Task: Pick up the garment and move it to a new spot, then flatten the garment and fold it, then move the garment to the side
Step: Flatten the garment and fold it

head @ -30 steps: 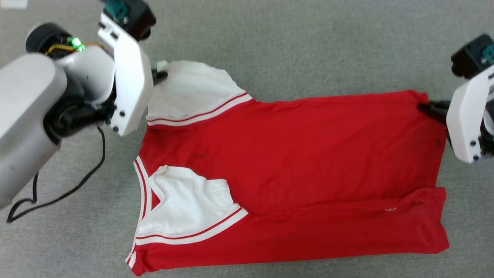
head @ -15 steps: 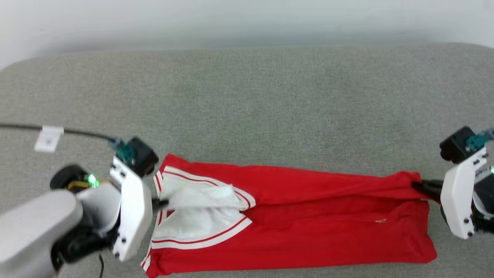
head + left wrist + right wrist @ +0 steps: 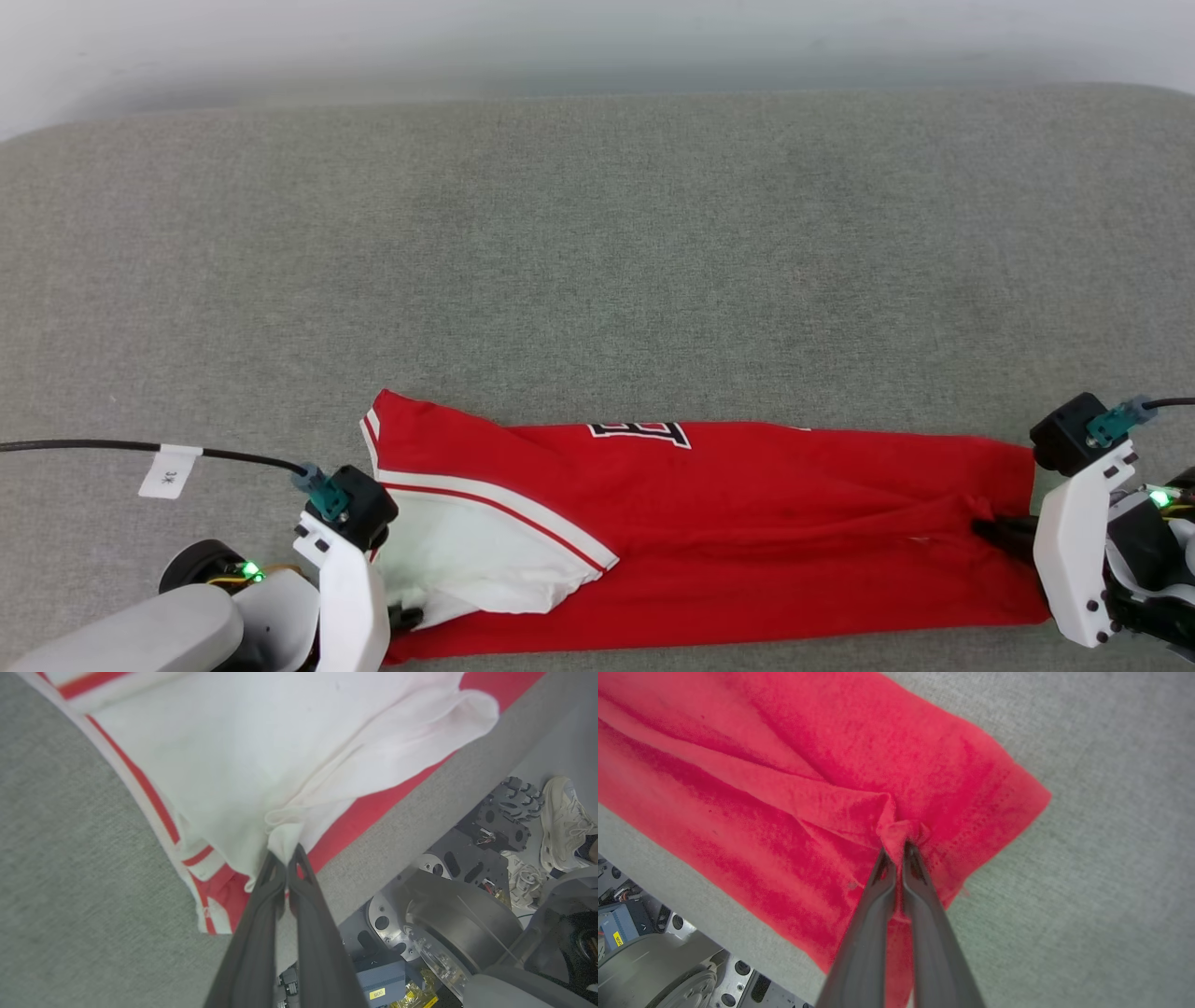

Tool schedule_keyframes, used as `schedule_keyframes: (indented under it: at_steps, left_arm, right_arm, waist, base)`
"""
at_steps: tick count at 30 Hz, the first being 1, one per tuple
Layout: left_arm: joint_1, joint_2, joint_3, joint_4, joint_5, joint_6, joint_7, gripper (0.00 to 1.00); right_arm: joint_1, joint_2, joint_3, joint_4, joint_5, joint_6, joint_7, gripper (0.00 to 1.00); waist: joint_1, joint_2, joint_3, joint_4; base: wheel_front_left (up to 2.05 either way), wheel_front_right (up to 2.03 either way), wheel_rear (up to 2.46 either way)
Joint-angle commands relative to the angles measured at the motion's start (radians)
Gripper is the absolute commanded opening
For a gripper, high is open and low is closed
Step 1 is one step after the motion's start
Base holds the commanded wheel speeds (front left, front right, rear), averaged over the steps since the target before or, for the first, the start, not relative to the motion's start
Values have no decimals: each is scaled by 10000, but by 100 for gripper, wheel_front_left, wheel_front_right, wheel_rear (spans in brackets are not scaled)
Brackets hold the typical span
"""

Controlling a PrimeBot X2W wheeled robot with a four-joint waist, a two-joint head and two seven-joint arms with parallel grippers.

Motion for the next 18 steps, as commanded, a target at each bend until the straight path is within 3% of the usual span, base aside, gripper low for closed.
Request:
schedule_keyframes:
  at_steps: [1,2,3,7,10,18]
  left_arm:
    - [78,-17,17,71,51,65,-72,0]
    - [99,-72,27,189,88,53,-159,40]
    - [89,-109,51,261,206,45,-311,100]
    - [53,-118,246,305,430,117,-922,100]
    - [-99,-161,613,254,813,405,-1866,100]
    - [328,-675,1662,615,1735,2041,-5045,100]
  right_arm:
    - [80,99,-27,62,-66,-8,-79,17]
    - [55,174,-43,140,-91,-8,-123,43]
    - [14,225,-32,134,-125,-8,-176,100]
    - [-32,44,-277,-72,-196,-8,-709,100]
    - [132,-229,-619,-466,-229,-8,-1214,100]
    - [590,-331,-2444,-582,-464,-8,-2434,100]
  waist:
    - [1,-1,17,-8]
    - [1,-1,18,-15]
    - [1,-1,6,-21]
    - [1,-1,-225,62]
    - [1,-1,-431,139]
    - [1,-1,-654,127]
  base:
    - [0,0,0]
    - [0,0,0]
    - [0,0,0]
    - [0,0,0]
    - [0,0,0]
    - [0,0,0]
